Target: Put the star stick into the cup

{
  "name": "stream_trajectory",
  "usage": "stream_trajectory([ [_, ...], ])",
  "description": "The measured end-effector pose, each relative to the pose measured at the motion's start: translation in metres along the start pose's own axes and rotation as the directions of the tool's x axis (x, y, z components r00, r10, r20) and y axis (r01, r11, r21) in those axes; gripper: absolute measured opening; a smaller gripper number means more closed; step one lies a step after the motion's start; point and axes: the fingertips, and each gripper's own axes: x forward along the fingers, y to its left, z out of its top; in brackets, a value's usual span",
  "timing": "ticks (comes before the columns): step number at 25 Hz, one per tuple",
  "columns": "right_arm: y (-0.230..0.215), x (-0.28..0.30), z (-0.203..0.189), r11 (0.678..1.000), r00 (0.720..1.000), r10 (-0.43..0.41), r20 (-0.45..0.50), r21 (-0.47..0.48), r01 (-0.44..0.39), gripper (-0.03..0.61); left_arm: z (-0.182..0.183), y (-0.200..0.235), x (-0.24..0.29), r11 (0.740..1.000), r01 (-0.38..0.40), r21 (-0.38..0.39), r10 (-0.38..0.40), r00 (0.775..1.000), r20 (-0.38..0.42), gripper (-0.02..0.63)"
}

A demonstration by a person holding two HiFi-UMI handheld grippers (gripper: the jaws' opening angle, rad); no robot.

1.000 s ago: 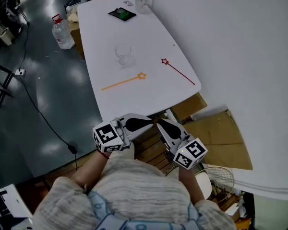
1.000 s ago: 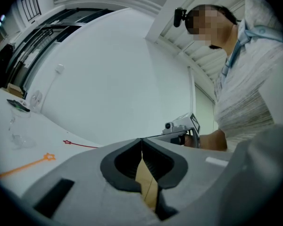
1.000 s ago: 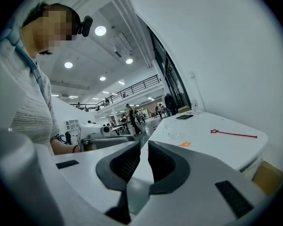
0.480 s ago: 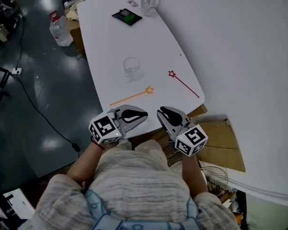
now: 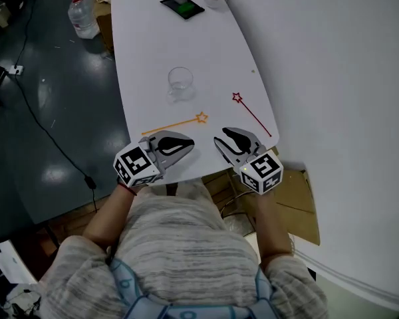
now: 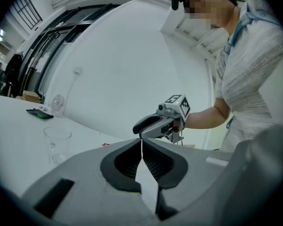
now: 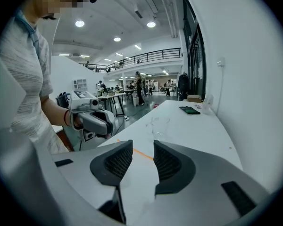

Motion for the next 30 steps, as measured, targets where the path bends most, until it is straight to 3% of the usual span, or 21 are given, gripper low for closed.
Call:
stream_trajectory([
  [7, -0.057, 0.01, -0.019, 0.999, 0.995, -0.011, -0.096, -0.034, 0.008, 0.118, -0.01, 0.017, 0.031, 0.998, -0.031, -0.058, 0.032, 0.999, 0.018, 0.017],
  [13, -0.106, 0.023, -0.048, 0.998, 0.975, -0.048, -0.215, -0.05, 0.038, 0.117, -0.015, 0.022, 0.047, 0.996, -0.026, -0.083, 0.028, 0.999, 0.022, 0.017],
  [21, -0.173, 0.027, -0.077, 0.992, 0.926, -0.122, -0.357, -0.076, 0.101, 0.117, -0.022, 0.021, 0.046, 0.993, -0.036, -0.113, 0.038, 0.999, 0.011, 0.017],
  [30, -0.208, 0.044, -0.115, 0.987, 0.853, -0.135, -0.504, -0.149, 0.068, 0.092, -0.031, 0.02, 0.05, 0.991, -0.042, -0.129, 0.042, 0.999, -0.002, 0.017],
])
